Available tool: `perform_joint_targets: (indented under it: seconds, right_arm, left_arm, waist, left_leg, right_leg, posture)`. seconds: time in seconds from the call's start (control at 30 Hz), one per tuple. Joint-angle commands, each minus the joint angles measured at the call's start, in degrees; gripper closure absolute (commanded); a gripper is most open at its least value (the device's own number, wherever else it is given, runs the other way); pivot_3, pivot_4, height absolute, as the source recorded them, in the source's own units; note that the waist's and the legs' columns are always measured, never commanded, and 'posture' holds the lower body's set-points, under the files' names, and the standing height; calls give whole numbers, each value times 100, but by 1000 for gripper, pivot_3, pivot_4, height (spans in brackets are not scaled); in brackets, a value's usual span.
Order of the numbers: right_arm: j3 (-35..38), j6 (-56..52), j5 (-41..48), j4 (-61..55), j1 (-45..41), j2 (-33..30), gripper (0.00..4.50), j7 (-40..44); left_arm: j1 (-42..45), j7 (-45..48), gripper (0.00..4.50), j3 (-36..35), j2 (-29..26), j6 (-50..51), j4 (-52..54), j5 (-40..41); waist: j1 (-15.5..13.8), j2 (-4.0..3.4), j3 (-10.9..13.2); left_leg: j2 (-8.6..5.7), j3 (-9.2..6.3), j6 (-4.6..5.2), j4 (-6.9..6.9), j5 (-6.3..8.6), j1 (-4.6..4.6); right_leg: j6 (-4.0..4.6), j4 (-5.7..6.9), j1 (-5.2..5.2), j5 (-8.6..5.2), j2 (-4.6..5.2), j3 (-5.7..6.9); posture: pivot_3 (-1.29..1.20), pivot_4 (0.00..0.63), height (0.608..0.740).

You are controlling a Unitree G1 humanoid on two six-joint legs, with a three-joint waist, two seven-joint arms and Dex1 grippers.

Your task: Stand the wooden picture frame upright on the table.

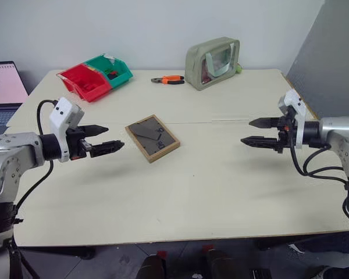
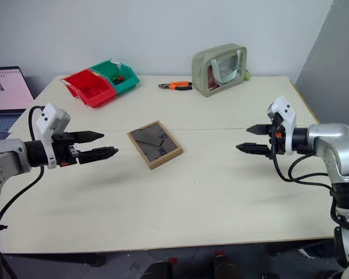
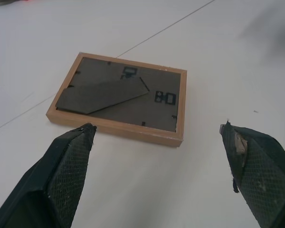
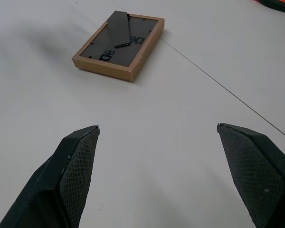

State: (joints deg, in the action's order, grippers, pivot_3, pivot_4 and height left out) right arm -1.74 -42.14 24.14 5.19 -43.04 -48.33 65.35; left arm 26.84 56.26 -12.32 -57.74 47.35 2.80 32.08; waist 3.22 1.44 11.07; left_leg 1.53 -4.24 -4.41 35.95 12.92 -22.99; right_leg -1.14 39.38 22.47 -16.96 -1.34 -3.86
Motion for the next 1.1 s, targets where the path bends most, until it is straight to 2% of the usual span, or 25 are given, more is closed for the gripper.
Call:
perform_joint_targets:
  seconds: [0.03,0.5,0.6,0.8,1.0,1.1]
  right_arm:
    - [38,125,-2,-33,-92,-31,310,105]
    - [-94,363,-208,314,-181,137,310,91]
    - [-63,416,-212,401,-207,242,281,34]
    - [-103,583,-370,693,-438,527,1446,-109]
    - [-119,749,-553,966,-619,793,3039,-339]
    - [-170,933,-746,1151,-696,1050,3835,-644]
  left_arm:
    - [54,-13,0,-7,-6,-72,166,-16]
    - [112,-302,0,-116,101,-169,60,-68]
    - [136,-357,403,-179,162,-145,44,-2]
    - [127,-478,1636,-355,268,-117,103,75]
    - [37,-712,3011,-397,407,-161,134,39]
    - [-1,-1208,3739,-403,606,-409,-50,-283]
  waist:
    - [-1,0,0]
    - [-4,0,0]
    - [-3,0,0]
    - [0,0,0]
    - [-1,0,0]
    - [-2,0,0]
  left_leg:
    - [0,0,0,0,0,0]
    - [0,1,1,1,1,-8]
    - [0,1,1,1,1,-8]
    - [-1,2,1,2,1,-8]
    - [0,1,1,4,1,-7]
    - [1,1,1,5,0,-6]
  right_leg:
    - [0,0,1,0,0,0]
    - [15,13,16,9,7,-1]
    - [15,15,16,9,7,0]
    - [16,19,17,9,7,-2]
    - [16,25,17,9,8,-1]
    - [16,28,17,9,9,-2]
  posture:
    - [0,150,740]
    - [0,150,740]
    - [0,150,740]
    - [0,150,740]
    - [0,150,740]
    - [0,150,740]
